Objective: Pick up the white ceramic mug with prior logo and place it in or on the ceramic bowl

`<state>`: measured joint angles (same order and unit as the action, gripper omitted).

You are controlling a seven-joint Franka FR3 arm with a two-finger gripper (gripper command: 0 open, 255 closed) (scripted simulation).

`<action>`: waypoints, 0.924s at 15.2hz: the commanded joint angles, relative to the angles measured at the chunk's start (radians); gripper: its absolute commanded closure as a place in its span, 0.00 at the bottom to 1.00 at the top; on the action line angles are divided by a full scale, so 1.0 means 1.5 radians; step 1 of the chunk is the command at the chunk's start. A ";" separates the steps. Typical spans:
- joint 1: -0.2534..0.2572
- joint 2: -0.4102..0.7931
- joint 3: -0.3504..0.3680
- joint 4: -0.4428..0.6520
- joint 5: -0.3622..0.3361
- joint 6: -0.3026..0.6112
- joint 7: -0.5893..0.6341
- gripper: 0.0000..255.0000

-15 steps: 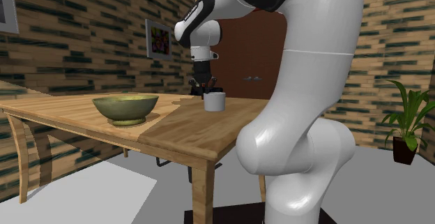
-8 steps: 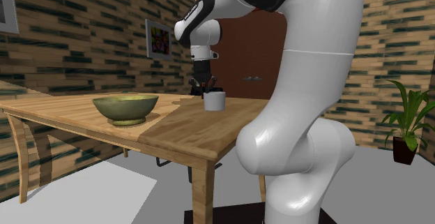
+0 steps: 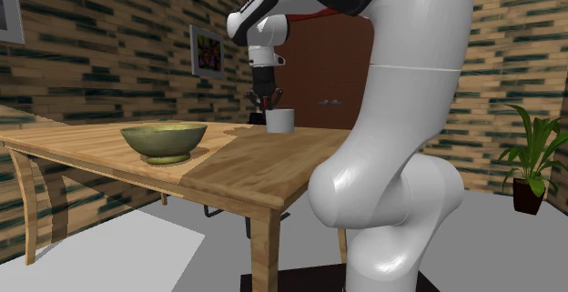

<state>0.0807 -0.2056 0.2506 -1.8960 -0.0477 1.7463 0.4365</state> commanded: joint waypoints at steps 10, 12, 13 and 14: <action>-0.002 0.019 0.001 0.120 -0.004 -0.102 -0.005 1.00; -0.002 0.025 0.001 0.144 -0.005 -0.121 -0.005 1.00; -0.002 0.028 0.002 0.157 -0.006 -0.130 -0.005 1.00; -0.002 0.031 0.002 0.170 -0.007 -0.140 -0.006 1.00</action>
<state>0.0783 -0.1649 0.2531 -1.6646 -0.0565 1.5544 0.4287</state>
